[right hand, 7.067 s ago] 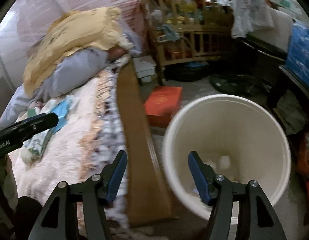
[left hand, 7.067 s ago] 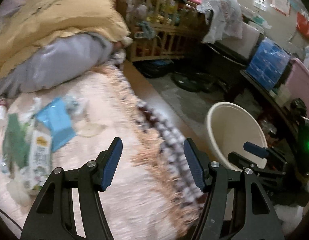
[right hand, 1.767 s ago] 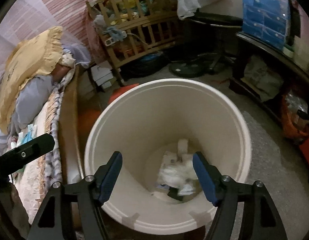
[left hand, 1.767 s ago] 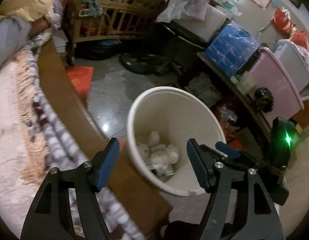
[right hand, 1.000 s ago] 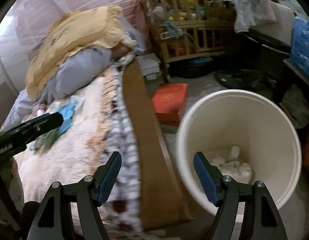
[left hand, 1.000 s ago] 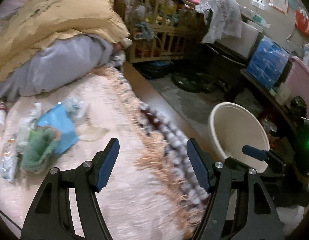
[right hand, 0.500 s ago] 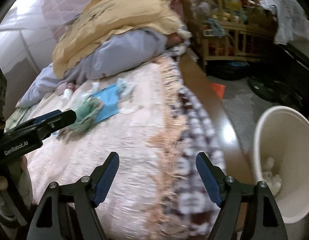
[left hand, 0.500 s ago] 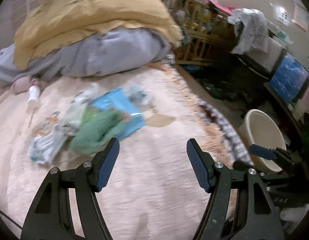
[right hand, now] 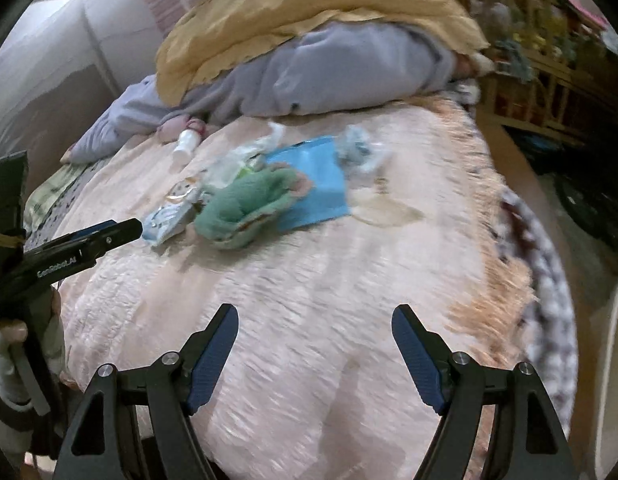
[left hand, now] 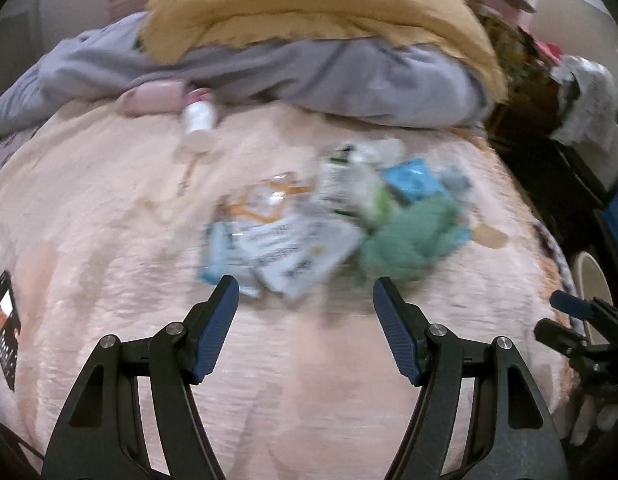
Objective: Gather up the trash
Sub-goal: 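Move both tools back over the trash pile on the bed, then grasp the green towel with the right tool while the left tool grasps a blue snack packet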
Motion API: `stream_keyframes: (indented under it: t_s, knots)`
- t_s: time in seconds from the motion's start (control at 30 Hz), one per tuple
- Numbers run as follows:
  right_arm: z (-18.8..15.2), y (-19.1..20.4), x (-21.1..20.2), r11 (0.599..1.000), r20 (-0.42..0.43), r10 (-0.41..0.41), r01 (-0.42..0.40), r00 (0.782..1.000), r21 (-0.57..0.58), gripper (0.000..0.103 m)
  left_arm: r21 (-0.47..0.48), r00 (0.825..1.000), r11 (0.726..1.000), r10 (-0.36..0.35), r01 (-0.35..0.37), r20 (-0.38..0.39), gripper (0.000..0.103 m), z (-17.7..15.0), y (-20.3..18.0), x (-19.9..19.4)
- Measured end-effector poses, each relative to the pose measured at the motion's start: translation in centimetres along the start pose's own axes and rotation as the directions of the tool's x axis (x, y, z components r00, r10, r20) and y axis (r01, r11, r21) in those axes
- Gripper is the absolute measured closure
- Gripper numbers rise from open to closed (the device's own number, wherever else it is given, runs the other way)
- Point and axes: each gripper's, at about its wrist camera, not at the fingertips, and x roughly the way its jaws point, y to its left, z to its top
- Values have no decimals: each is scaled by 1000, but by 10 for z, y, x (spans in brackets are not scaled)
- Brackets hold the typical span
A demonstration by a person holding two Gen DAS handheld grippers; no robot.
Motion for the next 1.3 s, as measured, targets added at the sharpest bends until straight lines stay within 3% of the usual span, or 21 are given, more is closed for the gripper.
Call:
stream_keyframes:
  t_s: [0.17,0.43,0.6,0.63,0.73,0.8,0.83,0.93,1.13,1.3]
  knots:
    - [23,19,21,998,-8,56,-56,998,-4,26,-59,999,998,28,-29,-17,34,3,40,11]
    - [53,42,77,993,-65,121,-119,991,21,26,-96,996,994,36,-44,-78,34,9,68,48]
    - [67,44,111,980,-100,186,-178,977,89,26,-116,991,993,-12,-4,-137,35,16,73,80]
    - [69,44,118,976,-104,200,-188,974,109,26,-124,989,992,-27,9,-146,37,18,73,87]
    - [73,43,131,966,-107,228,-211,968,151,26,-132,984,991,-55,33,-167,58,19,71,96]
    - [72,42,139,959,-106,245,-225,964,175,33,-131,985,991,-58,37,-163,70,19,69,96]
    - [72,41,140,956,-97,254,-234,962,180,48,-137,984,989,-70,48,-161,70,18,70,94]
    - [67,44,130,958,-65,256,-244,965,148,54,-156,986,986,-86,64,-142,72,11,74,81]
    - [52,41,89,967,-38,244,-240,969,81,56,-152,991,984,-109,95,-83,72,0,71,39]
    - [34,37,51,975,-22,218,-216,976,49,56,-108,986,983,-154,146,-69,72,-9,44,13]
